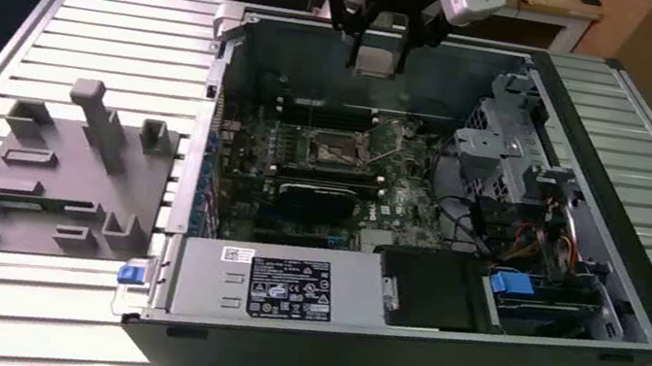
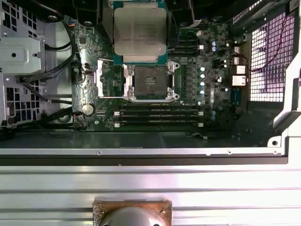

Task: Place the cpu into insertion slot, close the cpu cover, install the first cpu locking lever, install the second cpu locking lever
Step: 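Place the cpu into insertion slot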

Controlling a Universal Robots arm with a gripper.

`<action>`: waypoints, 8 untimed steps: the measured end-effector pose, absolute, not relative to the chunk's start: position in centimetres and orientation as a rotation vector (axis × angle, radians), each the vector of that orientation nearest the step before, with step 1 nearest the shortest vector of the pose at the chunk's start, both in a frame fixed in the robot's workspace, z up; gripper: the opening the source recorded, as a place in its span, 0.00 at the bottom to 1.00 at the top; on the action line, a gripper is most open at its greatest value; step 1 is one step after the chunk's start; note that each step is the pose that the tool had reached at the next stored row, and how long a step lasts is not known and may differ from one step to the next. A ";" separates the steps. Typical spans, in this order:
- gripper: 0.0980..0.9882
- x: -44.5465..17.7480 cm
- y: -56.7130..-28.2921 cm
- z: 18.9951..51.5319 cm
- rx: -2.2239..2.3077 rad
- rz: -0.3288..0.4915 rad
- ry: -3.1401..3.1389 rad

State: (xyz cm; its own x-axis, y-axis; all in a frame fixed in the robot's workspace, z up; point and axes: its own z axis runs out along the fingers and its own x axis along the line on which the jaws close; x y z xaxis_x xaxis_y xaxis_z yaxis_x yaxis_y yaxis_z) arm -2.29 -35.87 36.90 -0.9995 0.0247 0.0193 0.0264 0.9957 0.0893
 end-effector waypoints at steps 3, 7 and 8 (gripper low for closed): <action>0.49 -2.3 -35.9 36.9 -0.040 -0.140 -3.120; 0.49 -2.3 -35.9 36.8 -0.040 -0.140 -3.120; 0.49 -2.3 -35.9 36.8 -0.040 -0.140 -3.120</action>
State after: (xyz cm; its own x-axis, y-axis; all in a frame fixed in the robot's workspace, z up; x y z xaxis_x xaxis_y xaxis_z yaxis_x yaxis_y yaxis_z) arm -2.29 -35.87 36.77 -0.9995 0.0247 0.0193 0.0264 0.9957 0.0893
